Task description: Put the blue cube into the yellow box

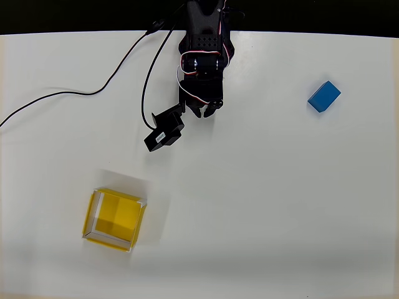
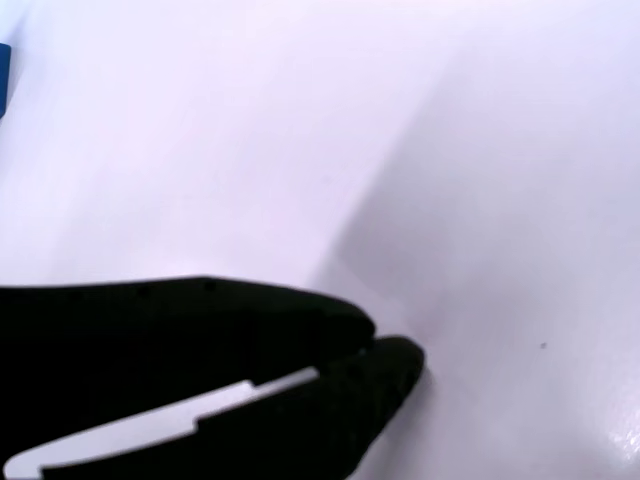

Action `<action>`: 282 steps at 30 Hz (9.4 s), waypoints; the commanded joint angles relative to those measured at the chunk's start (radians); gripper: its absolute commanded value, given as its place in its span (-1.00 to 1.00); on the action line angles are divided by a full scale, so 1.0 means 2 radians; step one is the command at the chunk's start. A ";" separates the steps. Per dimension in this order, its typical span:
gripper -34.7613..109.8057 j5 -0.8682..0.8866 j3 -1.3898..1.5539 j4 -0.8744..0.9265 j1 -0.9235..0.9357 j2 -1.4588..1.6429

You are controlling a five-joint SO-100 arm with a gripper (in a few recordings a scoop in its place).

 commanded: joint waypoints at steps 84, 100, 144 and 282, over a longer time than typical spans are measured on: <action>0.29 0.879 -0.938 0.100 -0.653 -1.062; 0.16 0.857 -0.975 0.042 -0.664 -1.121; -0.29 0.400 -0.956 0.071 -0.547 -0.887; -0.52 -0.054 -0.084 -0.149 0.043 -0.074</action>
